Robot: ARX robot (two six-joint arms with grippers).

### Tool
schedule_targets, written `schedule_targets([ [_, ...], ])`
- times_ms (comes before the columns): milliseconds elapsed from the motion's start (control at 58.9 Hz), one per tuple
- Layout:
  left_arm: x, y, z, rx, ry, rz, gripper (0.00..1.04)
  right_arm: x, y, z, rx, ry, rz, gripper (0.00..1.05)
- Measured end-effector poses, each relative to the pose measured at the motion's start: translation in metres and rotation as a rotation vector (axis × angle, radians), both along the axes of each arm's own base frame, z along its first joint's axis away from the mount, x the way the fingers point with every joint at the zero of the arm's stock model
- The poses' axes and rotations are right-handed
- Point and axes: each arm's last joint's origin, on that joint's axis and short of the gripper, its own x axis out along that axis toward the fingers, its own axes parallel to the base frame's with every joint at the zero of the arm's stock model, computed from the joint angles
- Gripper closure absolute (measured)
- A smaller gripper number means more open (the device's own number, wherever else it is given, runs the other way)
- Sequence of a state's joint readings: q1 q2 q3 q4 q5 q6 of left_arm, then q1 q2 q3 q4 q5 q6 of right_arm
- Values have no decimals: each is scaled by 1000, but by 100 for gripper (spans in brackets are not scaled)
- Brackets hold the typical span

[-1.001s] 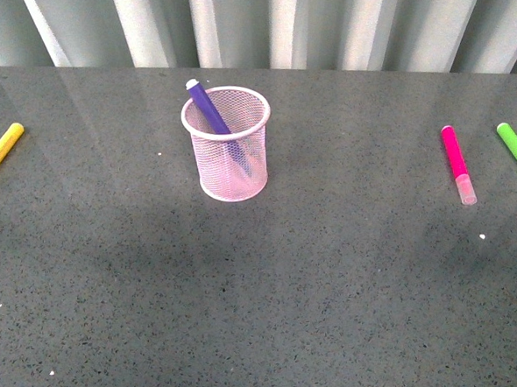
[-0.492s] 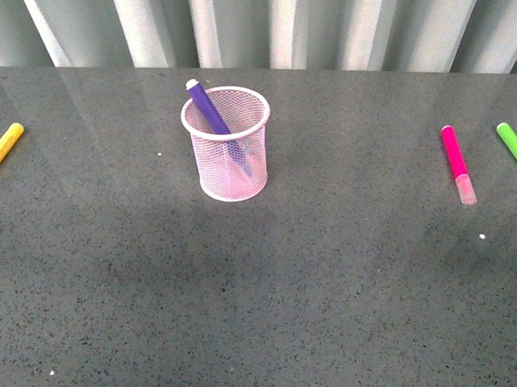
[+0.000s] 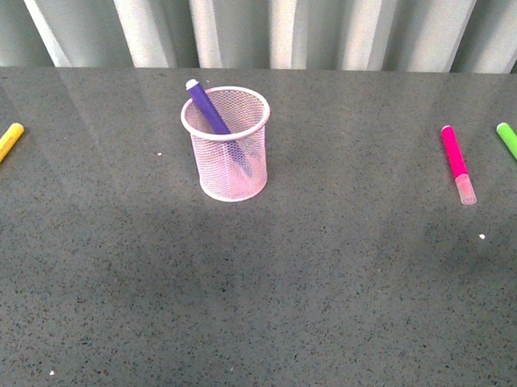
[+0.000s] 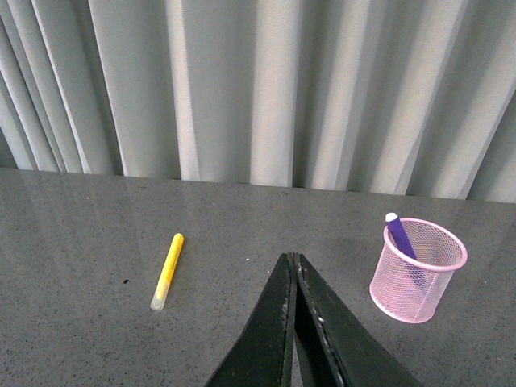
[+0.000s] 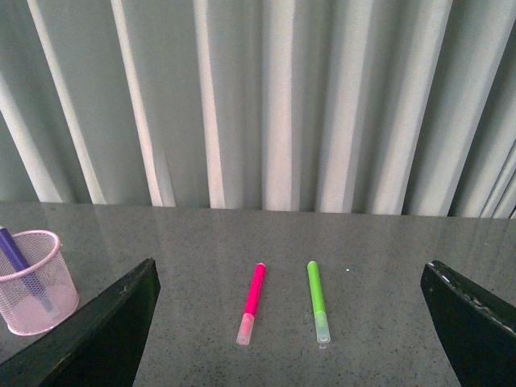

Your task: Insert purple and pink pens into pink cup

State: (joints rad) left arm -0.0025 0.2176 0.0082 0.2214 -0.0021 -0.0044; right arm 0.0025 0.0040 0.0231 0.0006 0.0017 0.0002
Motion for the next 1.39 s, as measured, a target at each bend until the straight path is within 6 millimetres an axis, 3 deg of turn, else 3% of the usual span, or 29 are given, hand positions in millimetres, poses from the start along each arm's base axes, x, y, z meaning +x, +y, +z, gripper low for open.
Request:
schedule_targets([
  [475,-14,0,-3,0,8,-2,99,0,0,0,0,0,0,7],
  [866,-14,0,-3,0,7,-2,29,0,0,0,0,0,0,7],
  [967,-14,0,-3,0,7,1,11,4,-5,-2,20,193,-193,7],
  [1018,-14,0,-3,1,7,-1,5,15,-14,2,24,254,-240,7],
  [1154,-14,0,-3,0,6,-1,7,69,-48,33,115,363,-190,7],
  [1256,-14,0,-3,1,7,0,7,105,-60,27,190,540,-143,7],
  [1392,-14,0,-3,1,7,-2,7,156,-63,4,294,732,-65,7],
])
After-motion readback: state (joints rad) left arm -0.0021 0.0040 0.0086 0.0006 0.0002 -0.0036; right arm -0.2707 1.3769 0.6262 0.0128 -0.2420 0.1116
